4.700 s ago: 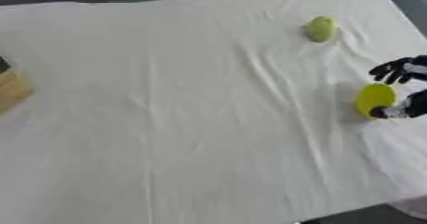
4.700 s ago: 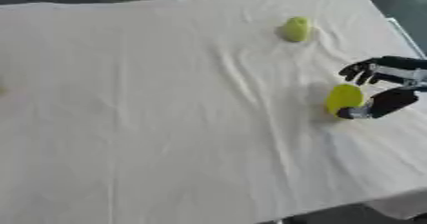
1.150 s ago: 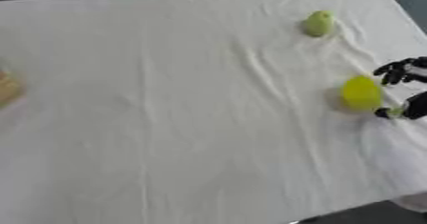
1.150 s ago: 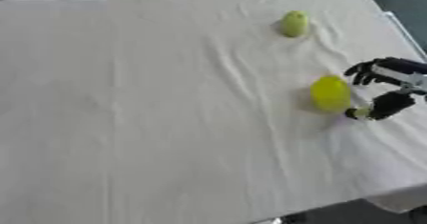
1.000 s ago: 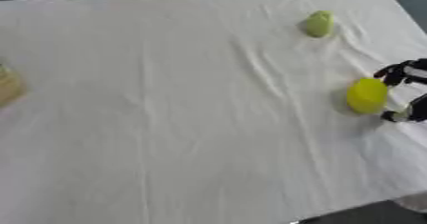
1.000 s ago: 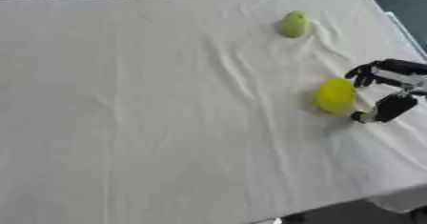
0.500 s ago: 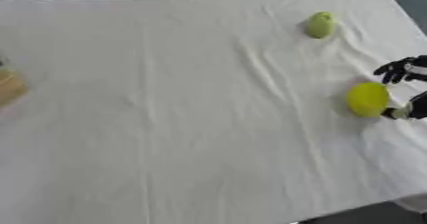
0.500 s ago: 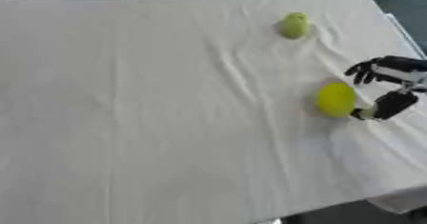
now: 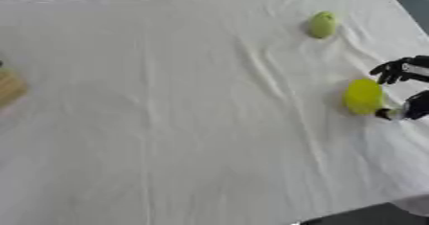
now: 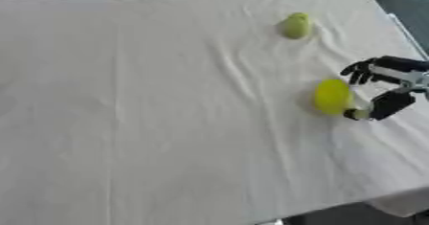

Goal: Pick up the objects with one hand, pass them to the other hand, and then place them into the box on the other side of the table.

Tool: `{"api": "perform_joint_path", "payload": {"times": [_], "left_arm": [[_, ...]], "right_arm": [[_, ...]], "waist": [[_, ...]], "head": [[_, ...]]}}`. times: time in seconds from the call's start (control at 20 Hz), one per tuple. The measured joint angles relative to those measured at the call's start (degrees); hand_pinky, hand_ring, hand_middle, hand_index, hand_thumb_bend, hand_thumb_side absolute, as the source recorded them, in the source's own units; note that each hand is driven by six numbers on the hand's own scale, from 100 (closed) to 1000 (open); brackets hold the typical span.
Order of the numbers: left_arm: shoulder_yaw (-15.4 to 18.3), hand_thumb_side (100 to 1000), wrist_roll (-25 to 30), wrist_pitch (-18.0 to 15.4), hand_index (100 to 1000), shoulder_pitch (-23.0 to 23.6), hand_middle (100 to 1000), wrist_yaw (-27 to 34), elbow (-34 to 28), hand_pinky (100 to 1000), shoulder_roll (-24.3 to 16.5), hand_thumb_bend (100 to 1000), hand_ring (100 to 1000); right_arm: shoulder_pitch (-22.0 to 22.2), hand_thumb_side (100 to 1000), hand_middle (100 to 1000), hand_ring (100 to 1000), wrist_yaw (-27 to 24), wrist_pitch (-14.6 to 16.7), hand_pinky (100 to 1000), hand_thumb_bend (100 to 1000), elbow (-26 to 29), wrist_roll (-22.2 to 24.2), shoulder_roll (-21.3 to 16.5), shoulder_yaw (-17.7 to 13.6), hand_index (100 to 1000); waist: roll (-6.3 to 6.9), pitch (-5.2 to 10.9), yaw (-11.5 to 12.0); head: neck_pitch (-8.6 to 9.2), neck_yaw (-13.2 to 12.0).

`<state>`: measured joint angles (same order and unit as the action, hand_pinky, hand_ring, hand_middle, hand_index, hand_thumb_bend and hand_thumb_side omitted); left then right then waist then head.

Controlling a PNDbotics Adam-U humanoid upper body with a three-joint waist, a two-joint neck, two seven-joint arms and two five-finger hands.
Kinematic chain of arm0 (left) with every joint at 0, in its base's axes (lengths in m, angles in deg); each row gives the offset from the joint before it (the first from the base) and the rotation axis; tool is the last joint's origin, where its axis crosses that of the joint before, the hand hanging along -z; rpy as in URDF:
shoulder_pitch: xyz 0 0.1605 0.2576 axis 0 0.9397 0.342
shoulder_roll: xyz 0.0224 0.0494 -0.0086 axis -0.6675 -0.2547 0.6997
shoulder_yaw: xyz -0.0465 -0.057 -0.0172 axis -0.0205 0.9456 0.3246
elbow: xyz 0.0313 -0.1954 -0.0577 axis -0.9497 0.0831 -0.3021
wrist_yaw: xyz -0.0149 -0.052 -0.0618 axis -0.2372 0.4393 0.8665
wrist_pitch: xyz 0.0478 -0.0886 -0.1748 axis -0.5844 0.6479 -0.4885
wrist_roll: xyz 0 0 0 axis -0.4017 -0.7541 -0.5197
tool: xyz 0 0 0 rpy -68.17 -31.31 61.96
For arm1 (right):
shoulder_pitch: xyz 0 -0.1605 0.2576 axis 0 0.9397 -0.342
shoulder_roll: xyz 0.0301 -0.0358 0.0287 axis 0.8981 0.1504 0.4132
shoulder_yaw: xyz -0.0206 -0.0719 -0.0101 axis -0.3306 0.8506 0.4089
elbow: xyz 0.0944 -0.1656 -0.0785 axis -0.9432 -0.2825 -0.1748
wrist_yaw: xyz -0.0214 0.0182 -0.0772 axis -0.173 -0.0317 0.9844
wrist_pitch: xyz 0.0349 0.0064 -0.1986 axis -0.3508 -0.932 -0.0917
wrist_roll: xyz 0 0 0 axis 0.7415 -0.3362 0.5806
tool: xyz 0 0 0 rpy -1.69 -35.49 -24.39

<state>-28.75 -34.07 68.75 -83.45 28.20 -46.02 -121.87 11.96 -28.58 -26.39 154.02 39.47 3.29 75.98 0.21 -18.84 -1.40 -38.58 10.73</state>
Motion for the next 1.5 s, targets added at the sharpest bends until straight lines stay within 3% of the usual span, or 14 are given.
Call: {"api": "perform_joint_path", "payload": {"times": [0.7,0.85,1.05,1.5], "left_arm": [[0.01,447,0.0,0.0,736,0.04,643,-0.02,0.01,746,0.01,633,703],[0.01,449,0.0,0.0,735,0.04,642,-0.02,0.02,746,0.08,632,703],[0.02,451,0.0,0.01,735,0.04,642,-0.02,0.02,746,0.47,630,703],[0.03,451,-0.01,-0.01,734,0.05,643,-0.02,0.02,747,0.49,629,703]], "right_arm": [[-0.76,270,757,821,-1.23,1.88,839,486,0.04,3.41,-0.22,0.76,920],[-1.01,315,750,813,-1.46,1.9,832,509,0.04,3.43,-0.22,1.12,915],[-1.31,359,735,803,-1.54,1.35,826,533,-0.01,2.85,-0.22,1.7,898],[-1.53,362,659,774,-1.4,-0.73,806,529,-0.39,0.23,-0.11,2.26,834]], "waist": [[-0.28,0.0,0.1],[-0.3,-0.02,0.23],[-0.37,-0.32,0.34],[-0.26,-0.54,0.45]], "head": [[0.0,0.05],[0.0,0.13],[0.0,0.29],[0.0,0.5]]}}
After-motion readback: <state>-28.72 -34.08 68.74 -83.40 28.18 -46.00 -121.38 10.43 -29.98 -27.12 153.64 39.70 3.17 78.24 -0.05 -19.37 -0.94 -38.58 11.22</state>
